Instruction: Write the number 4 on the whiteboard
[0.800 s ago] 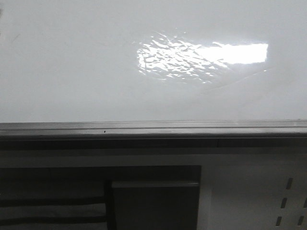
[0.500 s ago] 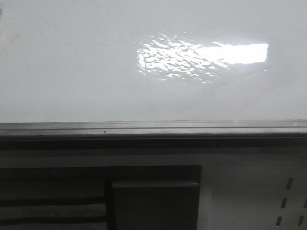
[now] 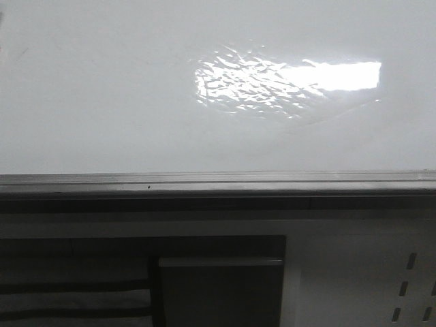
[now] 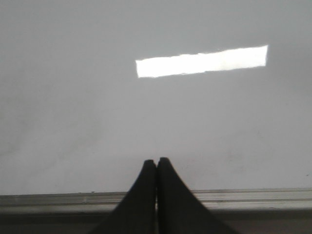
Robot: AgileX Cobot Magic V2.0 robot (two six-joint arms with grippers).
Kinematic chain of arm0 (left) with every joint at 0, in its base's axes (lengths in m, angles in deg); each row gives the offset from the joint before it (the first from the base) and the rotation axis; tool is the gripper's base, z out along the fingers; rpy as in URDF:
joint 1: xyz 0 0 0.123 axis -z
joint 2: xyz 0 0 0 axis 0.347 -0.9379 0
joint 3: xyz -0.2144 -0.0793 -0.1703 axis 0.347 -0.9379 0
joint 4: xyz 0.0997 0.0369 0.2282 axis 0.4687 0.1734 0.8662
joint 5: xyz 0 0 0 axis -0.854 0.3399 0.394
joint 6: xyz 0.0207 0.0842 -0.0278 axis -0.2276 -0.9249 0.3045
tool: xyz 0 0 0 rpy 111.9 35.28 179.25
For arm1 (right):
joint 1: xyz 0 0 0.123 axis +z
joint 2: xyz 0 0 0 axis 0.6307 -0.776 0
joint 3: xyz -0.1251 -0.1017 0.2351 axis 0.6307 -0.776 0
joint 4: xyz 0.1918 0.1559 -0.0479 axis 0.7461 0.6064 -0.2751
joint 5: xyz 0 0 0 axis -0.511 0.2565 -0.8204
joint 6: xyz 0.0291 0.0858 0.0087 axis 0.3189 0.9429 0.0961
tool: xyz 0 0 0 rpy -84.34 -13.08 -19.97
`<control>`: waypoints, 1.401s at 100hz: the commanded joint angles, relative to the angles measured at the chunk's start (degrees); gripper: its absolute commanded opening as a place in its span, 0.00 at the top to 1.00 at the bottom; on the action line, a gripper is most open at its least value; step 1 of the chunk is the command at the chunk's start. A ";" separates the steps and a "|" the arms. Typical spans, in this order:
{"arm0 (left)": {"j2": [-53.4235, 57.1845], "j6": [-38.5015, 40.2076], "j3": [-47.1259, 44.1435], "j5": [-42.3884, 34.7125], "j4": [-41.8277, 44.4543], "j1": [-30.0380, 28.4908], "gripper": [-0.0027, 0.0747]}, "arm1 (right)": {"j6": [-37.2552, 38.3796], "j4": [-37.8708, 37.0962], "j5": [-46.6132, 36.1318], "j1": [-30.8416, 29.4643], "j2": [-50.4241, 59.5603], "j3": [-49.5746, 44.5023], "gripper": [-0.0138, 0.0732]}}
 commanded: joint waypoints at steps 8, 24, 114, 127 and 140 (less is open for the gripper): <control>1.60 0.11 -1.33 -7.16 -2.19 0.00 0.99 | -0.15 -0.03 -3.74 -0.20 1.36 0.07 0.92; 1.60 0.11 3.08 -7.51 -3.30 0.00 0.99 | -0.15 0.62 2.71 -0.20 0.87 7.01 0.92; -21.86 0.11 35.53 15.86 -6.00 0.00 0.99 | -1.20 0.62 17.17 -0.20 -25.05 34.98 0.92; -21.86 0.11 35.53 15.86 -6.00 0.00 0.99 | -1.20 0.62 17.17 -0.20 -25.05 34.98 0.92; -21.86 0.11 35.53 15.71 -4.85 0.00 0.99 | -1.20 0.62 17.17 -0.20 -25.08 34.98 0.92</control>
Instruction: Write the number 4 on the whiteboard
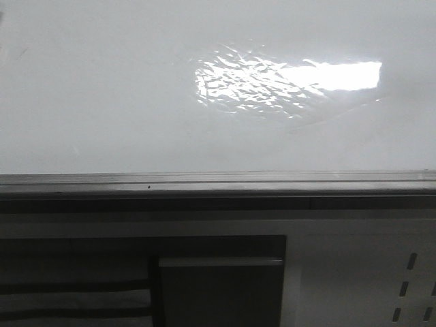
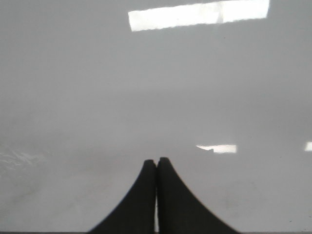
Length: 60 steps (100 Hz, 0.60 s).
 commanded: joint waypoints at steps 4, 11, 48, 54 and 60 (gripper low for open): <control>-0.85 0.50 1.92 -4.41 0.45 0.00 0.99 | -0.64 0.00 -4.85 -0.20 -0.95 2.16 0.90; -0.85 0.77 1.92 -4.79 0.45 -0.13 0.93 | -0.64 0.00 -4.96 -0.20 -1.07 2.16 0.82; -0.85 0.77 1.92 -4.88 4.73 -0.22 0.22 | -0.64 0.00 -5.30 -0.20 -1.07 2.16 0.22; -0.85 0.77 1.92 -4.88 4.73 -0.22 0.23 | -0.64 0.00 -5.30 -0.20 -1.07 2.16 0.22; -0.85 0.77 1.92 -4.88 4.73 -0.22 0.24 | -0.64 0.00 -5.30 -0.20 -1.07 2.16 0.22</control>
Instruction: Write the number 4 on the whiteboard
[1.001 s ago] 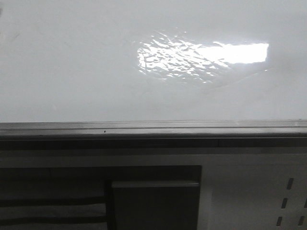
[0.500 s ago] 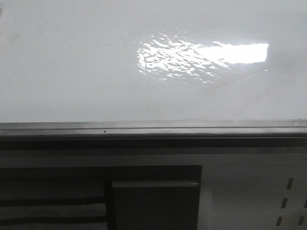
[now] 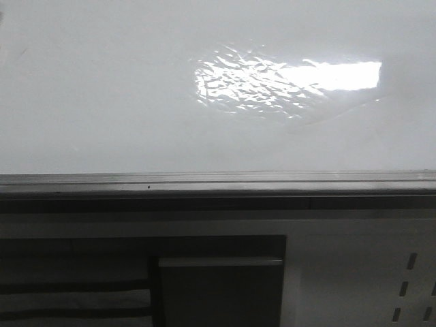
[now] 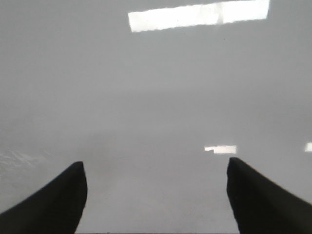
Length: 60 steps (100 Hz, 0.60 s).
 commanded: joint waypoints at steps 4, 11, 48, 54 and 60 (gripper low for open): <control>-0.85 0.56 1.92 -4.78 -0.06 -0.18 0.24 | -0.64 0.00 -4.85 -0.20 -0.80 2.16 0.22; -0.85 0.56 1.92 -4.92 -0.06 -0.18 0.24 | -0.64 0.00 -4.85 -0.20 -0.80 2.16 0.22; -6.13 -1.60 1.77 -1.76 -2.63 1.92 0.24 | -0.64 0.00 -4.46 -0.20 -0.82 2.16 0.22; -8.99 -3.30 1.77 -1.90 -2.05 4.62 0.24 | -0.64 0.00 -4.46 -0.20 -0.92 2.16 0.22; -11.73 -6.23 1.77 -2.65 -0.79 8.17 0.24 | -0.64 0.00 -4.46 -0.20 -0.92 2.16 0.22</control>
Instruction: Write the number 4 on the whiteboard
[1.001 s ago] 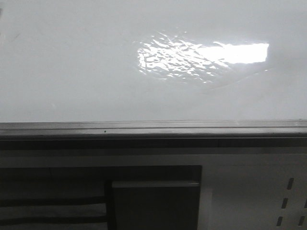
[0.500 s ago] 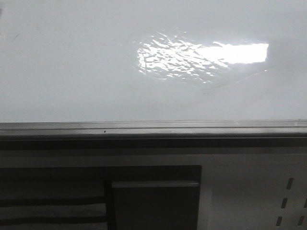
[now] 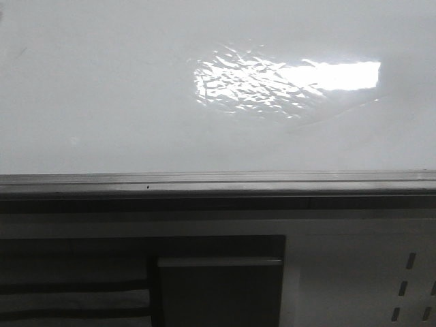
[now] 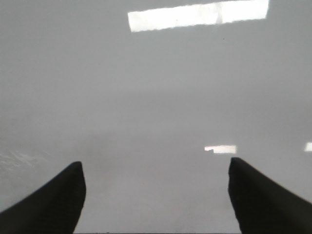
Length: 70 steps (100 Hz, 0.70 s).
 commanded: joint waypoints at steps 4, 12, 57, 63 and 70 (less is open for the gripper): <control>-6.07 -2.97 1.77 -4.72 1.82 6.01 0.24 | -0.64 0.00 -4.37 -0.20 -0.88 2.16 0.22; -10.38 -2.74 1.77 -5.90 4.82 9.05 0.25 | -0.64 0.00 -4.37 -0.20 -0.88 2.16 0.22; -30.07 -2.20 3.72 -20.58 0.79 6.20 0.55 | -0.64 0.00 -2.61 -0.20 -0.88 2.16 0.22; -31.93 -2.20 4.54 -20.58 0.79 6.20 0.56 | -0.64 0.00 -2.61 -0.20 -0.88 2.16 0.22; -34.17 -2.20 5.24 -20.58 1.54 6.20 0.56 | -0.64 0.00 -2.61 -0.20 -0.88 2.16 0.22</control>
